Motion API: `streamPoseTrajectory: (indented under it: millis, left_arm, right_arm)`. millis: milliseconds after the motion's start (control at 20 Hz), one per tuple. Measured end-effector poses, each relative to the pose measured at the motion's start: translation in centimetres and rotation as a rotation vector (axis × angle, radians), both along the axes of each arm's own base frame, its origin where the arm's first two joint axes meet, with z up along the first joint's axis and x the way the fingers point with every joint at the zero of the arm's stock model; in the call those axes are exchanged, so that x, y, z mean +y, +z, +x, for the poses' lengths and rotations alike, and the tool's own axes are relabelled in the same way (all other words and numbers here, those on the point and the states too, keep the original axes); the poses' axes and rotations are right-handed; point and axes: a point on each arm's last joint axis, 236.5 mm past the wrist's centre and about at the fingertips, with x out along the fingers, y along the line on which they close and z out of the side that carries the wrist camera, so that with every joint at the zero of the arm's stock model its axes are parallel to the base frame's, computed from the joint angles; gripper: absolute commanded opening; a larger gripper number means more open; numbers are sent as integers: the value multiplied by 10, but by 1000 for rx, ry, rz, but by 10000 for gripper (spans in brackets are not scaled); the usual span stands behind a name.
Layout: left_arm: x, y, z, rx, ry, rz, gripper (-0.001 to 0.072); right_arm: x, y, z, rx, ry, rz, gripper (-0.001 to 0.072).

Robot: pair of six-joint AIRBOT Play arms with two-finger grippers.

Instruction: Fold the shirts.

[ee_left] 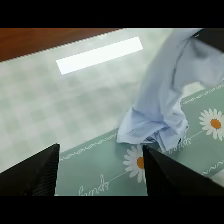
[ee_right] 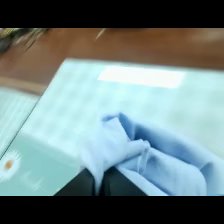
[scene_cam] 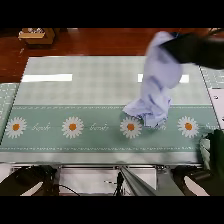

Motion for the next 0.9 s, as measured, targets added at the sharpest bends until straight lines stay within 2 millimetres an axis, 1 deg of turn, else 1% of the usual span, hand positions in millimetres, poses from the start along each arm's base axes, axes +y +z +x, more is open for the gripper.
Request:
streamPoseTrajectory:
  millis: [100, 150, 200, 250, 300, 350, 400, 450, 500, 550, 600, 650, 700, 750, 850, 900]
  left_arm:
    - [0, -1, -1, 3, -1, 2, 611]
    - [0, -2, -1, 9, -1, 6, 612]
    - [1, -4, -2, 14, -1, 11, 612]
    - [3, -6, -2, 22, 2, 21, 612]
    - [5, -8, -2, 24, 10, 29, 612]
    - [8, -10, -1, 29, 22, 41, 612]
    - [13, -13, 0, 36, 35, 61, 612]
    - [16, -15, 2, 35, 44, 74, 612]
    - [18, -19, 3, 44, 51, 93, 613]
    - [21, -24, 5, 52, 60, 113, 613]
    - [22, -29, 7, 61, 64, 132, 614]
    - [23, -41, 8, 90, 63, 164, 614]
    - [23, -54, 11, 122, 65, 195, 614]
    - [23, -72, 14, 163, 66, 233, 614]
    - [24, -120, 17, 278, 62, 325, 616]
    - [25, -146, 18, 335, 61, 371, 615]
  right_arm:
    - [71, -35, -11, 63, 132, -1, 39]
    - [103, -52, -18, 88, 180, -2, 187]
    - [134, -70, -26, 117, 218, -1, 406]
    - [159, -87, -35, 139, 249, -3, 482]
    - [177, -100, -43, 153, 271, -9, 482]
    - [188, -108, -47, 162, 279, -12, 482]
    - [193, -113, -48, 163, 282, -15, 482]
    - [191, -115, -46, 160, 277, -23, 482]
    - [183, -113, -40, 152, 263, -31, 482]
    - [168, -107, -30, 138, 236, -40, 482]
    - [149, -101, -19, 126, 206, -58, 482]
    - [125, -97, -8, 118, 172, -85, 482]
    - [94, -91, 4, 110, 122, -117, 482]
    - [62, -89, 15, 108, 70, -161, 482]
    - [-12, -93, 29, 130, -41, -276, 482]
    - [-52, -98, 32, 159, -100, -342, 485]
